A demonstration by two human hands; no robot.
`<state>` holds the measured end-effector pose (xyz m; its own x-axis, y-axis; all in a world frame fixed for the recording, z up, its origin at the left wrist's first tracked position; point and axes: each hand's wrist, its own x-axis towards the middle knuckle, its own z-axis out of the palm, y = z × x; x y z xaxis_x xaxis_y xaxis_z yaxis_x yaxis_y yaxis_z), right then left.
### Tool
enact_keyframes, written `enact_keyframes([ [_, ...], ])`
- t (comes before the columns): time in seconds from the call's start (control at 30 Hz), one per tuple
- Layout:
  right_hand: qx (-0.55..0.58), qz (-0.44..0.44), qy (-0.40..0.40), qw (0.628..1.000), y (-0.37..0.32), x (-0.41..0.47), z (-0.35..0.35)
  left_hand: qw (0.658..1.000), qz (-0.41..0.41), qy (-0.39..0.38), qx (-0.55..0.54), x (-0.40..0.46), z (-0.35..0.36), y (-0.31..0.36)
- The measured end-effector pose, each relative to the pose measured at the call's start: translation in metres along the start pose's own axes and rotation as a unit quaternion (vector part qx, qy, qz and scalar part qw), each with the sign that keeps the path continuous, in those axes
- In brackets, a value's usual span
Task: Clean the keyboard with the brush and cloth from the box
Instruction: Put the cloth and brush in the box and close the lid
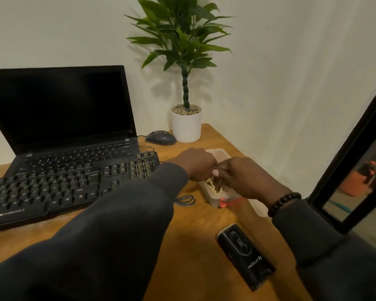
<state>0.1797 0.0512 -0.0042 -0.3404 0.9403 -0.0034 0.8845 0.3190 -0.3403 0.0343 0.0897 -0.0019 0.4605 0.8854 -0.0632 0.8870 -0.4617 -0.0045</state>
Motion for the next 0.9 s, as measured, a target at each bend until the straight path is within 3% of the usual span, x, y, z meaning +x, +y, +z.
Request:
enact_keyframes([
  [0.07,-0.010,0.006,-0.065,0.998,-0.004,-0.001,-0.003,0.997,0.003,-0.073,-0.038,-0.003,-0.006,-0.004],
  [0.17,-0.004,0.008,-0.053,0.999,-0.008,-0.008,-0.006,0.993,0.017,-0.104,-0.052,-0.009,-0.012,-0.009],
  [0.23,-0.007,0.007,0.029,1.000,-0.010,-0.022,-0.008,0.998,0.029,-0.057,-0.023,-0.016,-0.012,-0.010],
  [0.33,0.053,0.036,0.114,0.991,-0.015,-0.060,-0.007,0.994,0.031,0.092,-0.047,-0.031,-0.003,-0.004],
  [0.5,0.012,0.080,0.062,0.995,-0.022,-0.117,0.013,0.955,-0.033,0.267,-0.126,-0.070,0.035,0.028],
  [0.6,-0.006,0.102,-0.003,0.995,-0.024,-0.139,0.022,0.899,-0.120,0.348,-0.237,-0.093,0.055,0.045],
  [0.7,-0.042,0.116,-0.050,0.991,-0.029,-0.149,0.031,0.859,-0.168,0.341,-0.342,-0.107,0.068,0.053],
  [0.9,-0.047,0.126,0.001,0.991,-0.033,-0.151,0.041,0.846,-0.206,0.301,-0.389,-0.121,0.077,0.053],
])
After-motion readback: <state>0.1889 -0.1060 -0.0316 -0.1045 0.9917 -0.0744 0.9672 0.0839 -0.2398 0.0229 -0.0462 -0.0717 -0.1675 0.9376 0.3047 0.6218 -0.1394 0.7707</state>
